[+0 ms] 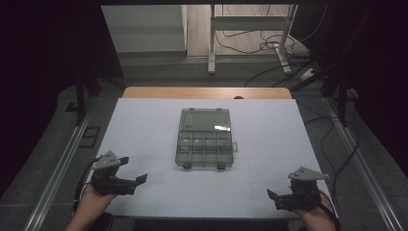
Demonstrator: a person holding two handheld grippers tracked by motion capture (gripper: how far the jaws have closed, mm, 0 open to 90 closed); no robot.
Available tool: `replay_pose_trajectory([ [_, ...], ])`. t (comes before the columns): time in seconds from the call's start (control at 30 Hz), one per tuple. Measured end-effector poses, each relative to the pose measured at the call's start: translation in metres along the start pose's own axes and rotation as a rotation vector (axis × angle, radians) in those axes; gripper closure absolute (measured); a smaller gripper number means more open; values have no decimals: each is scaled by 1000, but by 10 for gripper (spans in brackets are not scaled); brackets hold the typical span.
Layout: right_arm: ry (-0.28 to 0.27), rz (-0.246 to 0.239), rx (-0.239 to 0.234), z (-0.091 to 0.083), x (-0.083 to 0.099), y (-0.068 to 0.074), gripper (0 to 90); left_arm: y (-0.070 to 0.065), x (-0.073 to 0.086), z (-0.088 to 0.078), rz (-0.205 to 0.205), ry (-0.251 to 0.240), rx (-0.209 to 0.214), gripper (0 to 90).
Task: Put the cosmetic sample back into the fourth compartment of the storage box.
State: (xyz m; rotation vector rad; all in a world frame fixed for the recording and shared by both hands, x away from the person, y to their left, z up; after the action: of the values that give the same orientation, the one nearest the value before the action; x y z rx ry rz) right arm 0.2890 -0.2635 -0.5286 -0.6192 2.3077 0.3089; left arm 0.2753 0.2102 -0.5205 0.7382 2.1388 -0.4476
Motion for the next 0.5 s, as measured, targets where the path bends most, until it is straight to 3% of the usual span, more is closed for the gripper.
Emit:
replay_pose_trajectory([
  [0.23, 1, 2, 2, 0, 0, 0, 0, 1, 11, -14, -21, -7, -20, 37],
  [0.5, 1, 1, 3, 0, 0, 0, 0, -1, 21, -19, -39, 2, -26, 37],
])
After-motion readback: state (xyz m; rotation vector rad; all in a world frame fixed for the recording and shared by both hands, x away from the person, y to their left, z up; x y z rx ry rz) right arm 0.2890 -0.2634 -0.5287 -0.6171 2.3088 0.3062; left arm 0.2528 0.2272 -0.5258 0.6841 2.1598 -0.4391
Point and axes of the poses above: each handheld gripper's, and its own axes: z roughly forward along the jaws, x roughly out of its underside, y roughly to its left, the point moved 8 cm from there along z, roughly forward along the jaws, and after that the axes turned 6 degrees about z, right-handed, at the moved point
